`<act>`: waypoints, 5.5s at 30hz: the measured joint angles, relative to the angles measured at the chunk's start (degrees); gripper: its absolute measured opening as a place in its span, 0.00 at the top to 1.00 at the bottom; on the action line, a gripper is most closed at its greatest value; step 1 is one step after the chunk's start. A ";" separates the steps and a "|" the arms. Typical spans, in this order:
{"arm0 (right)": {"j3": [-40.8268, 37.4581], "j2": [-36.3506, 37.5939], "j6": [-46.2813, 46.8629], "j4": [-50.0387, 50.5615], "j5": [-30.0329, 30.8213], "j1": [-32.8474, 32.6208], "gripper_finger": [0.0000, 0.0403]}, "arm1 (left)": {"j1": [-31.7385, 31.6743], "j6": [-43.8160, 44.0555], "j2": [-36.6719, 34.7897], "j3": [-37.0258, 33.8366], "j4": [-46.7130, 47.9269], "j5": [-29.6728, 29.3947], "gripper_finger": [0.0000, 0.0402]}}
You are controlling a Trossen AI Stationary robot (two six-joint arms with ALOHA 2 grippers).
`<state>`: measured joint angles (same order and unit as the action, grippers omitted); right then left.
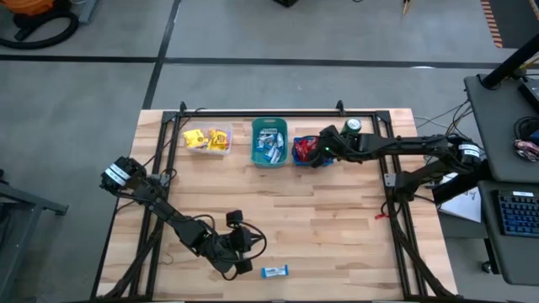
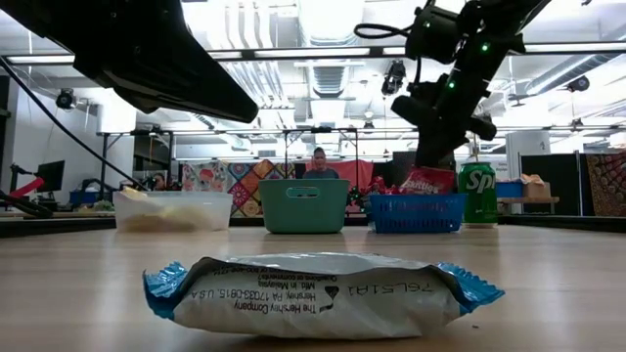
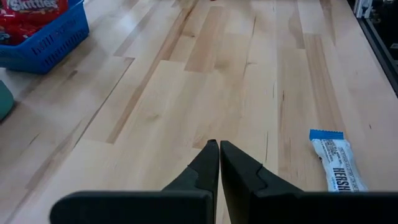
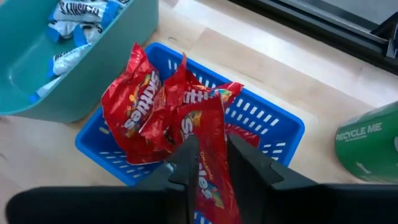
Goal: Sort candy
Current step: Put the red candy into the blue bin, then put the white chocolate into the green bin, then return to Home Position
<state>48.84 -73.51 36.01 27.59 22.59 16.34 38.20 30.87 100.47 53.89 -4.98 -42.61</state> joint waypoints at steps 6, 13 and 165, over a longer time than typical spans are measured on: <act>0.00 0.09 -0.11 0.00 0.00 0.00 0.77 | 0.07 0.30 0.00 -0.02 -0.01 0.10 1.00; 0.57 2.69 -1.60 0.26 0.11 -0.04 0.77 | 0.13 1.77 0.00 -0.02 -0.08 4.71 1.00; -11.24 -5.42 -28.20 -47.55 11.93 -44.19 0.84 | -9.54 -21.43 -33.40 -10.79 11.20 8.83 0.72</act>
<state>37.60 -78.94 7.81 -19.96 34.52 -27.85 28.65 9.44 67.07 43.10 6.21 -33.78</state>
